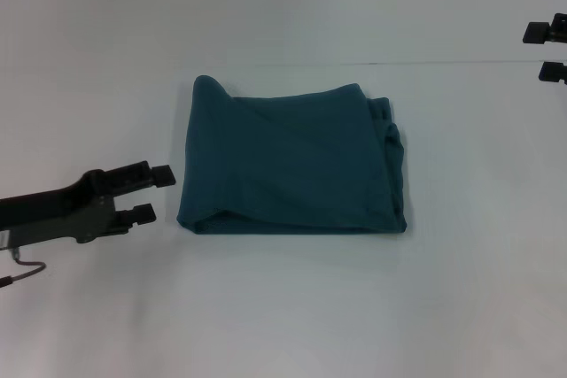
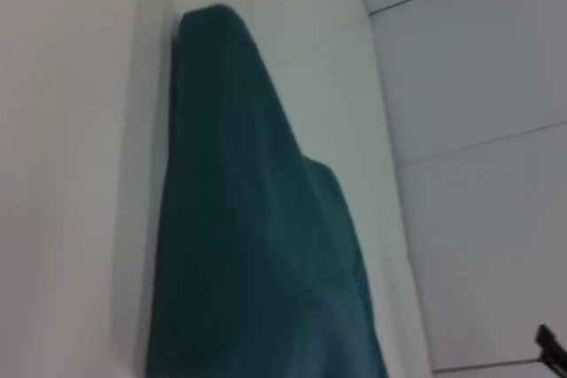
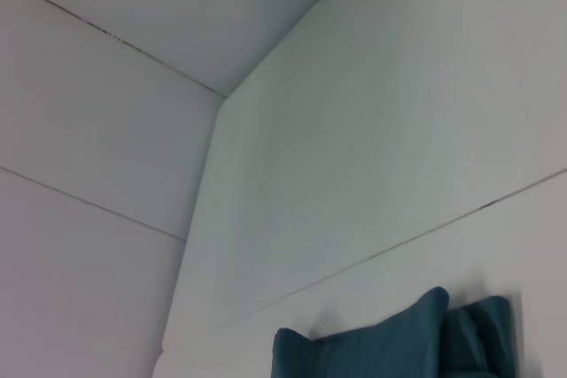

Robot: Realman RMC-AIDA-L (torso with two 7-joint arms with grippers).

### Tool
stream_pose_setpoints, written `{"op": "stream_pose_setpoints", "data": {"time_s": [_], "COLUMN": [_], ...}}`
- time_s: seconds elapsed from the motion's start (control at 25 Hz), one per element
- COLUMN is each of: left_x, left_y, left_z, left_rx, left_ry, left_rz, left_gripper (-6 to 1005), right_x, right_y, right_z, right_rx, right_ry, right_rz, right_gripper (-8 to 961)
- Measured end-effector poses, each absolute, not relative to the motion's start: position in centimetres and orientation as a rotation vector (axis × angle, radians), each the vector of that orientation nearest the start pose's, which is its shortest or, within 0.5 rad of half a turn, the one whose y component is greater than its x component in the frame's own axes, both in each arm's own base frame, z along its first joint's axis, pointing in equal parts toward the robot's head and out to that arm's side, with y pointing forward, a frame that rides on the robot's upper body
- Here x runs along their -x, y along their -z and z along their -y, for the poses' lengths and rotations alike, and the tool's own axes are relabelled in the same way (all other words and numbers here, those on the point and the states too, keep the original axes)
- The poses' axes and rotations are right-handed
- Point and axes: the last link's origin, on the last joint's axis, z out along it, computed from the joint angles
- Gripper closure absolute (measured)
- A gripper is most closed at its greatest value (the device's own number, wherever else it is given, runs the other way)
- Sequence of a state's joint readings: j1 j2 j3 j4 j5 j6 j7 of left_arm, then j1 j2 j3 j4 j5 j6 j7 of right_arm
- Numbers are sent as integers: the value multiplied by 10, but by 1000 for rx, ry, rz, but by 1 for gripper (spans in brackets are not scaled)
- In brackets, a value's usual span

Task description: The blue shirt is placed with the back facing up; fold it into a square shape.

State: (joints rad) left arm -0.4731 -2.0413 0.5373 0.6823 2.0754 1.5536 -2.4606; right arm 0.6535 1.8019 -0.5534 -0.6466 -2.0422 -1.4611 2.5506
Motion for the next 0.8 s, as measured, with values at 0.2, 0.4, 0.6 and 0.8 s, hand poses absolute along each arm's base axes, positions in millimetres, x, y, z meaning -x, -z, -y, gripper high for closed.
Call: {"op": "stream_pose_setpoints", "data": {"time_s": [0.2, 0.4, 0.6, 0.8], "left_x": [303, 309, 308, 309], "left_y": [-23, -26, -23, -22], "left_z": [-326, -326, -326, -328], "left_rx": [-2276, -2356, -2448, -2479], "left_ry": [-941, -983, -961, -960], "left_rz": [-2209, -2177, -2111, -2102], "left_gripper": [96, 98, 100, 99], "right_x": [-272, -270, -269, -269], "right_y": [-136, -136, -136, -137], "right_z": [-406, -406, -407, -407], "right_rx": [2002, 2009, 2003, 2000], "right_ry": [-841, -844, -854, -861], "right_rz": [-1825, -1827, -1831, -1831], "right_gripper": [108, 89, 90, 92]}}
